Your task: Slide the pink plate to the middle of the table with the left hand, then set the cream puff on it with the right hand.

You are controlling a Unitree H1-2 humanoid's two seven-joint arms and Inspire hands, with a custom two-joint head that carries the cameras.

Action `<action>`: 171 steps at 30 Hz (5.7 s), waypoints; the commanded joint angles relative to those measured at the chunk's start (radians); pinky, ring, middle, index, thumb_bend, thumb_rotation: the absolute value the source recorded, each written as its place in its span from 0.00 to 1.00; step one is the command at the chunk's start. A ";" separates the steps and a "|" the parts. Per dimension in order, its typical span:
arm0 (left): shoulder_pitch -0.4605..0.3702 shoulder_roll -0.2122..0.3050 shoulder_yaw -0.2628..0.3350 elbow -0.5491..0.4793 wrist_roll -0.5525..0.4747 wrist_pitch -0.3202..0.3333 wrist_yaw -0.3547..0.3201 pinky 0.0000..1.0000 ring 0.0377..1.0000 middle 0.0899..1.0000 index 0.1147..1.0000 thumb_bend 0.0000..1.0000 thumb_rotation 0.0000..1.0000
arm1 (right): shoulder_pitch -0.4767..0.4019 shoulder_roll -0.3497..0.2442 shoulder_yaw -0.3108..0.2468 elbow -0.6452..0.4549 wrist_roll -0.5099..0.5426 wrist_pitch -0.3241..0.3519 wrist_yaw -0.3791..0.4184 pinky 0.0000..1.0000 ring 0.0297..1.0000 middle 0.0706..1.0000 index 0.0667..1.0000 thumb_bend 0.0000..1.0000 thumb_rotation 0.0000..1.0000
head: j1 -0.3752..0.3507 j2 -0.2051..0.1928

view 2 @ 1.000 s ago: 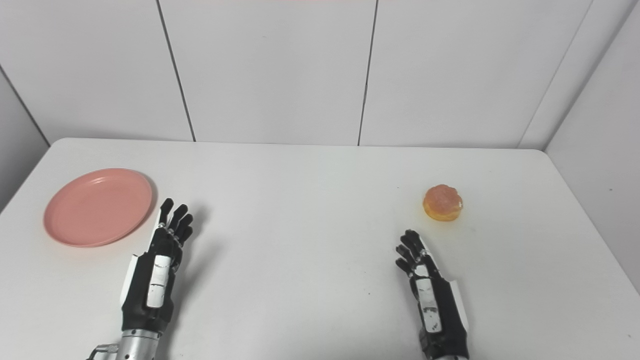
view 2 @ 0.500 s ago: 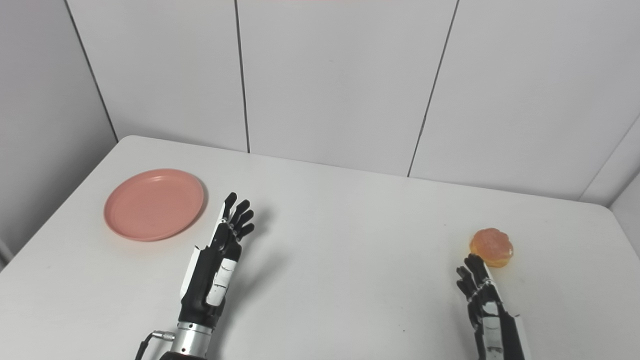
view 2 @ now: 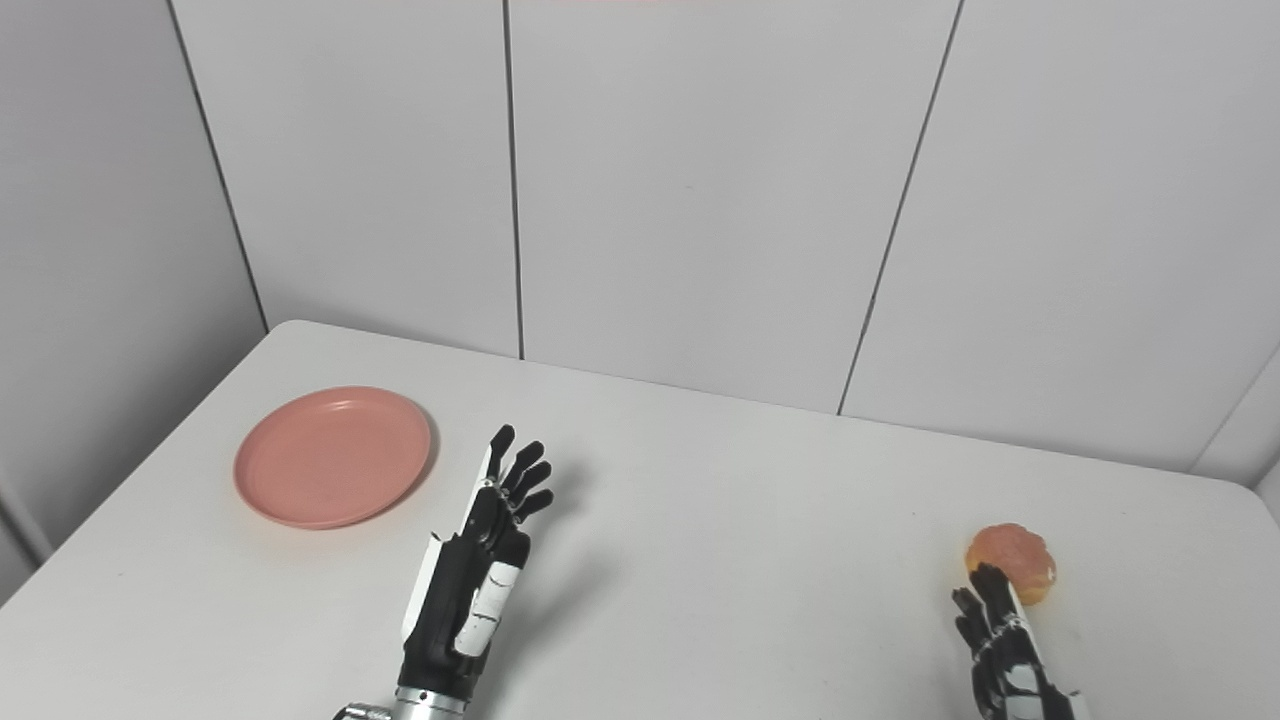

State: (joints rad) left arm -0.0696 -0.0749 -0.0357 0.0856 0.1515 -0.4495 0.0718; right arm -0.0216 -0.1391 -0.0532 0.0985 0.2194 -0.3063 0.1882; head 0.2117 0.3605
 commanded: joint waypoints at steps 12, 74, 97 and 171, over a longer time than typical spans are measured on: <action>-0.075 0.035 0.033 -0.141 -0.227 0.144 -0.058 0.87 0.87 0.88 0.94 0.87 0.88 | 0.059 -0.001 0.005 0.084 -0.002 -0.001 0.014 1.00 0.94 0.95 0.93 0.85 1.00 | -0.008 -0.005; -0.553 0.660 0.375 0.837 -0.309 -0.020 -0.190 0.83 0.93 0.92 0.93 0.97 0.89 | 0.068 -0.002 0.009 0.055 -0.022 0.066 0.010 0.88 0.89 0.98 0.96 0.84 1.00 | -0.001 0.027; -0.554 0.544 0.321 0.872 -0.305 -0.020 -0.207 0.86 0.90 0.92 0.93 1.00 0.94 | 0.078 0.006 0.017 0.027 -0.042 0.076 -0.003 0.84 0.86 0.96 0.94 0.86 1.00 | -0.027 0.048; -0.347 0.281 0.178 0.363 -0.418 0.316 -0.333 0.92 0.98 1.00 0.99 1.00 0.95 | 0.091 0.123 0.157 -0.208 -0.208 0.288 -0.130 0.74 0.81 0.94 0.92 0.91 0.97 | -0.439 0.223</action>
State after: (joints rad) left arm -0.4173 0.2205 0.1444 0.4471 -0.2538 -0.1297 -0.2464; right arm 0.0682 -0.0341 0.0714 -0.1014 0.0231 -0.0623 0.0320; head -0.2024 0.5798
